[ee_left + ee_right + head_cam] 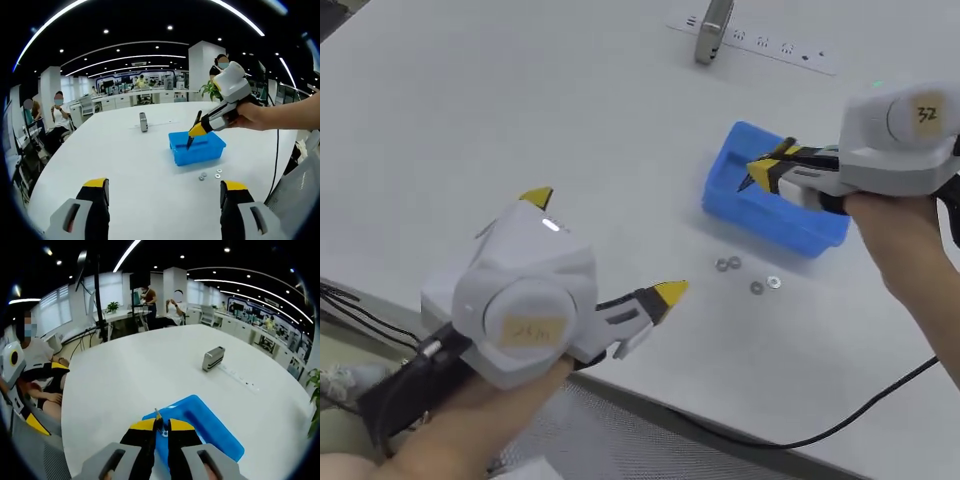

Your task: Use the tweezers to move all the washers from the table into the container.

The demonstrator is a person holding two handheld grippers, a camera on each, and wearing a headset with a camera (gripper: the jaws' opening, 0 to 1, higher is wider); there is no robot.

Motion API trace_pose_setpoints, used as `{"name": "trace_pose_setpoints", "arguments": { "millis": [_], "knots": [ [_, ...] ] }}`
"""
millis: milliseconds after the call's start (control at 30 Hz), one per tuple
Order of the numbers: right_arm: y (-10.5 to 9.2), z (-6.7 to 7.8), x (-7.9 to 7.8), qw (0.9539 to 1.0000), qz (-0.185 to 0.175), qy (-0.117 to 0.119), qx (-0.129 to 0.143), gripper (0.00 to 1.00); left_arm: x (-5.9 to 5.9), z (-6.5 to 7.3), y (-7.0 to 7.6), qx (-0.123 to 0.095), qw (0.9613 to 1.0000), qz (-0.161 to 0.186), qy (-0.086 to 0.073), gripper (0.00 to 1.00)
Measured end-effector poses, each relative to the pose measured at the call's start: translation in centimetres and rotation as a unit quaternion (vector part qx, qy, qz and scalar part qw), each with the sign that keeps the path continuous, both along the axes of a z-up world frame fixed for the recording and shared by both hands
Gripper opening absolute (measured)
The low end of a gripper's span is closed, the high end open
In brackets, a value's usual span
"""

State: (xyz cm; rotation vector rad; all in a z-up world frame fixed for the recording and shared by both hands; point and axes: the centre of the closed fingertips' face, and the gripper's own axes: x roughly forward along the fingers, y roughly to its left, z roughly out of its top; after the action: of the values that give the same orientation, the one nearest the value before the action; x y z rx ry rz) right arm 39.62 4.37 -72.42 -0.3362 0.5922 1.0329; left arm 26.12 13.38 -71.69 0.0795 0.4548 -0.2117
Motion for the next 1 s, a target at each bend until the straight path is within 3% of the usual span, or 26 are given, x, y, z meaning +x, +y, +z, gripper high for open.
{"name": "trace_pose_setpoints", "arguments": {
  "millis": [167,367,667,1000],
  "knots": [
    [-0.4,1.3,-0.7,0.9999,-0.005,-0.007,0.013,0.04,0.0,-0.3,0.1,-0.001,1.0000,0.002,0.005,0.94],
    [-0.4,1.5,-2.1,0.9999,0.000,-0.002,0.016,0.04,0.0,-0.3,0.3,-0.010,0.9999,0.008,0.006,0.94],
    [-0.5,0.5,-3.9,0.9999,0.003,0.011,0.007,0.04,0.0,-0.3,0.5,-0.005,0.9999,0.013,0.005,0.94],
    [-0.6,-2.0,-5.8,0.9992,0.010,0.037,-0.014,0.04,0.0,-0.2,0.7,-0.006,0.9998,0.018,0.004,0.93]
  ]
}}
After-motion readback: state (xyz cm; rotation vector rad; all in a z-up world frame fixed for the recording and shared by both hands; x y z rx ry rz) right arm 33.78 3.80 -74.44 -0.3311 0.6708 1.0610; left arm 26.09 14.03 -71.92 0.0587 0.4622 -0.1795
